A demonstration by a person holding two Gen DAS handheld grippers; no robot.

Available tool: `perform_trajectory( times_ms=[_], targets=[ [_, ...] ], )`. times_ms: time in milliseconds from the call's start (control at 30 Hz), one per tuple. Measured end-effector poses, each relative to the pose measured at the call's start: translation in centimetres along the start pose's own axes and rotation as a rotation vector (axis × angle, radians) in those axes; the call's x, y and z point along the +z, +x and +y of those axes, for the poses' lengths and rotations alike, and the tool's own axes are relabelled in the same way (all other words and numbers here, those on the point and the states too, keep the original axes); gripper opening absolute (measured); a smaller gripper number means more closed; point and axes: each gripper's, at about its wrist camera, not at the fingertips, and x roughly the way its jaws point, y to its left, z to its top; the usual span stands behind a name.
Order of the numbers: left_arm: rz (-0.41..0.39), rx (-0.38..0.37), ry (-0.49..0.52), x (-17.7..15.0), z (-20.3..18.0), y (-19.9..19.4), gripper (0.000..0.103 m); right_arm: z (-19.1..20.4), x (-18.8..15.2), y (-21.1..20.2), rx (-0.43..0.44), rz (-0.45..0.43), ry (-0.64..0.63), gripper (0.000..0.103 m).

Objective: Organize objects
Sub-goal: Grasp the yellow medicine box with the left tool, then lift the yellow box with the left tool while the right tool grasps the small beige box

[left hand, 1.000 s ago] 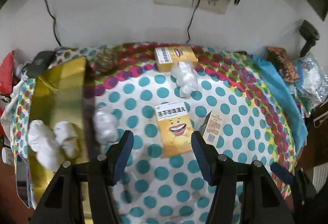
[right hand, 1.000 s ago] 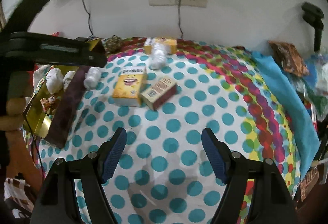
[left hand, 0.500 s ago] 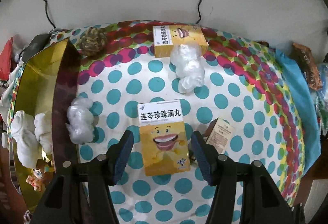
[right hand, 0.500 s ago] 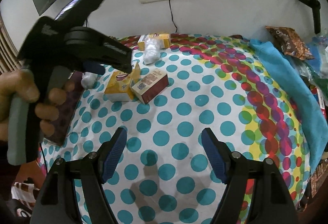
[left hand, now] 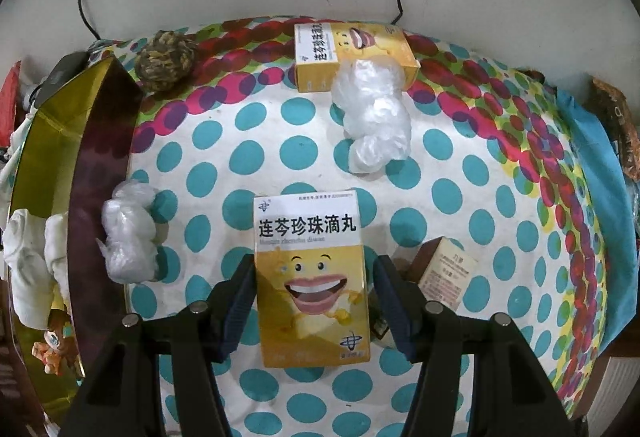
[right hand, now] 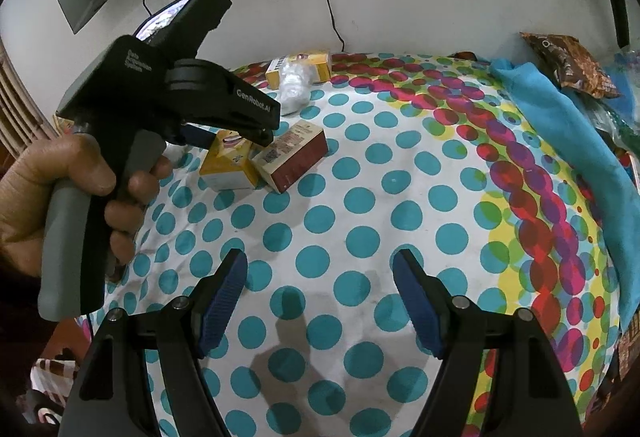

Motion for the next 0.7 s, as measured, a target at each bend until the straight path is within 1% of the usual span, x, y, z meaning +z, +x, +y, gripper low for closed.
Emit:
perform_trajectory(
  times_ms=[200,233,500,700],
  targets=[
    [-0.011,-0.016,-0.013,-0.3,0.2,0.4,0.059,-0.3,0.0,0.2,0.002,0.004,0.015,0.074],
    [-0.016,-0.012,-0.011,-0.4,0.2,0.5,0.051,-0.3,0.0,0.2,0.002,0.005,0.016,0.074],
    [-0.045,-0.005,0.036,-0.8,-0.3,0.4,0.051,-0.4,0.2,0.9,-0.004,0.018,0.025,0.074],
    [-0.072,-0.019,0.054,-1.1,-0.4,-0.4,0.051,-0.4,0.6,1.3,-0.004,0.018,0.020,0.074]
  ],
)
